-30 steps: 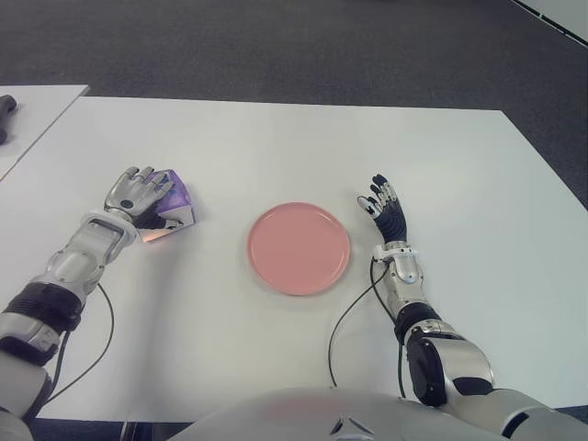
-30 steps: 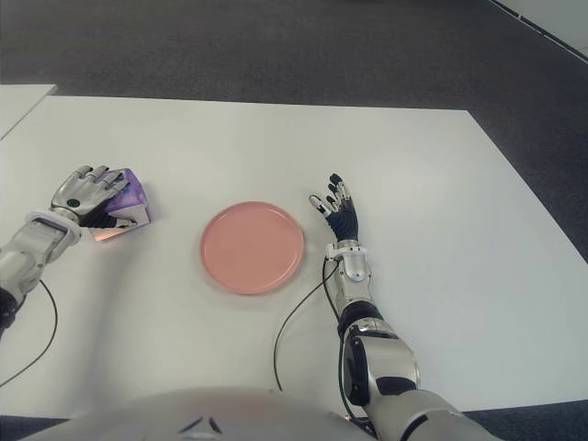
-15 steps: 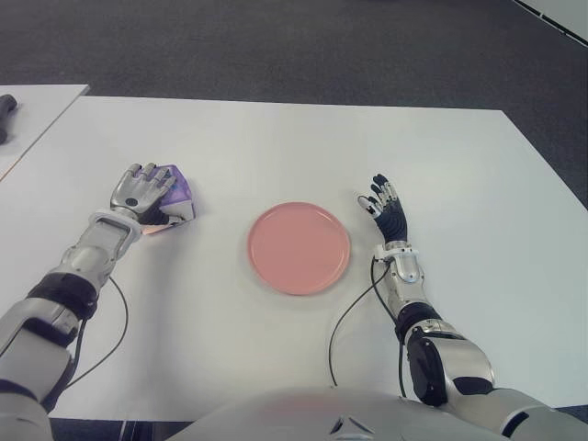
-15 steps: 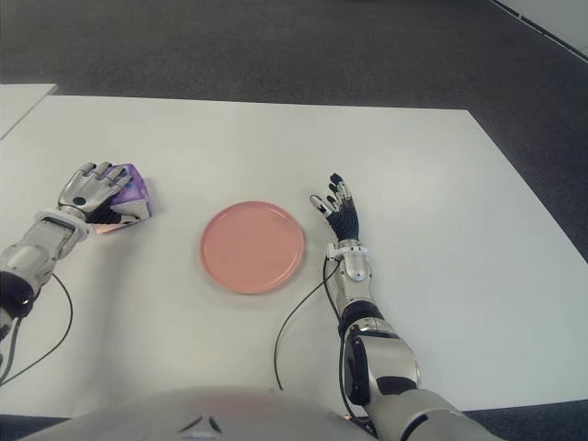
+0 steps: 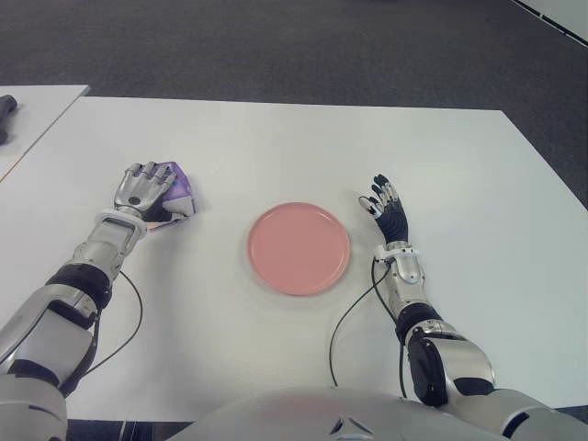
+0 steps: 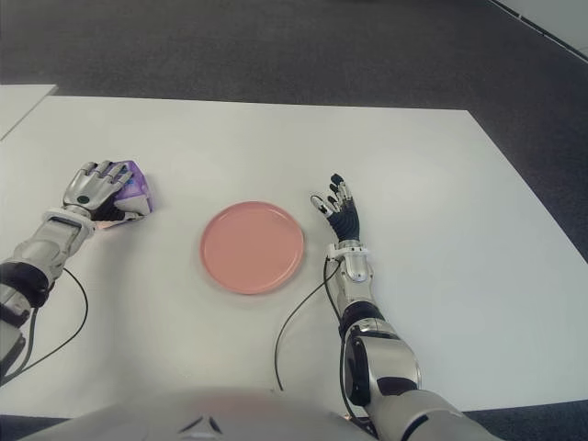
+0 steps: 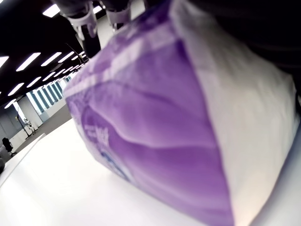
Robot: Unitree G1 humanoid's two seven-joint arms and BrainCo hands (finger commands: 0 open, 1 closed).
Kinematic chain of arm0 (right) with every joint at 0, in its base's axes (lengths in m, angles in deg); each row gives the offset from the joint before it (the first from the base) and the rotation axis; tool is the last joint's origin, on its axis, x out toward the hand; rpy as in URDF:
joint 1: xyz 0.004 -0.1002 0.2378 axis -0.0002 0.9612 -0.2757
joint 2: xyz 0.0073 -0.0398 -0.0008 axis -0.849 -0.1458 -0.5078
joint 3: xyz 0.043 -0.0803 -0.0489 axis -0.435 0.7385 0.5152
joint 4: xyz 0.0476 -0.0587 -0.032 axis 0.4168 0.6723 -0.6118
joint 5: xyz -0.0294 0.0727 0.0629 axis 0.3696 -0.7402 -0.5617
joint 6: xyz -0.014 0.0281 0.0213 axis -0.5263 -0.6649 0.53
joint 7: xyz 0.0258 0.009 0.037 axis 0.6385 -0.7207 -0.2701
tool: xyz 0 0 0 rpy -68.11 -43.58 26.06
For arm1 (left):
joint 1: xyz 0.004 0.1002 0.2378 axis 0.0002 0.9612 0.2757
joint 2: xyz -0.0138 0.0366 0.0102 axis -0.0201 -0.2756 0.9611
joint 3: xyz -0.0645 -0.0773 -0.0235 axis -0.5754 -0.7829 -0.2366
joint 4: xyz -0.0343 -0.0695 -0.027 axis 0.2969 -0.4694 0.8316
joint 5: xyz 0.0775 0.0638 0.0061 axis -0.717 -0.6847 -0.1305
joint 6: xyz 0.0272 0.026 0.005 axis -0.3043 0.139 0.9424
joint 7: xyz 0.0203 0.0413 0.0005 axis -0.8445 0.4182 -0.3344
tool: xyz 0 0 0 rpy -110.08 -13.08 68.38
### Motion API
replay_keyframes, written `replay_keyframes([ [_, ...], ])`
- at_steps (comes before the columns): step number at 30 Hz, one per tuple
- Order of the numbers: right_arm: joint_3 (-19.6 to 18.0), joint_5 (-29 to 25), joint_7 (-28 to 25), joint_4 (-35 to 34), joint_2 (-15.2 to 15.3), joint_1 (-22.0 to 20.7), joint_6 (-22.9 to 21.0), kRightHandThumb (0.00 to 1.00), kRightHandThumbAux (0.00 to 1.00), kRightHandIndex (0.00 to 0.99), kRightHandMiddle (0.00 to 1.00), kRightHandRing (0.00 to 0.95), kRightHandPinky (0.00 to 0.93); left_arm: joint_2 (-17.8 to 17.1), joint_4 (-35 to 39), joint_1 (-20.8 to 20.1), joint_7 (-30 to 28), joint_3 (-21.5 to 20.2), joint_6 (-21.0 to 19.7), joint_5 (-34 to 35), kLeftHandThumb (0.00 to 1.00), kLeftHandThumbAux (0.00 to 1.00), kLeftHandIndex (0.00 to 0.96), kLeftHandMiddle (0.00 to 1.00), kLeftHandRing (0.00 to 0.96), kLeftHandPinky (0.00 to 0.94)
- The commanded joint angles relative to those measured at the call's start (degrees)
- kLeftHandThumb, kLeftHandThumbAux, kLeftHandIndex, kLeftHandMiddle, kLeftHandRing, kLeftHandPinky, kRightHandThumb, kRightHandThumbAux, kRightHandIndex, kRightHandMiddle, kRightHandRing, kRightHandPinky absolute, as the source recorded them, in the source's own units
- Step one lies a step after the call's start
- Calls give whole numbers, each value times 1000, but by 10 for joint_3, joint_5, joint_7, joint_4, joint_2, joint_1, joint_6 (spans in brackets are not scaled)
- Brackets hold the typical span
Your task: Put the tissue paper into the plate.
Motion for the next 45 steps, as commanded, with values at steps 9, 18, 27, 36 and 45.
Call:
replay_keyframes([
  [9, -2, -5, -3, 23, -3, 41, -18, 48, 587, 0, 0, 0, 0, 26, -40, 14, 3, 41, 27, 14, 0, 272, 0, 0, 0, 0],
  [18, -3, -6, -5, 24, -2, 39, -20, 48, 587, 0, 0, 0, 0, 32, -74, 1, 29, 52, 35, 21, 56, 372, 0, 0, 0, 0],
  [27, -3, -6, -5, 27, -1, 38, -21, 48, 587, 0, 0, 0, 0, 47, -138, -18, 162, 66, 42, 16, 501, 573, 259, 331, 383, 462],
  [36, -5, -8, -7, 28, 1, 36, -22, 48, 587, 0, 0, 0, 0, 44, -162, -19, 311, 72, 96, 32, 839, 660, 405, 518, 708, 743],
  [45, -5, -8, -8, 30, 2, 34, -23, 48, 587, 0, 0, 0, 0, 54, -185, -26, 413, 84, 111, 31, 854, 665, 403, 542, 804, 784],
])
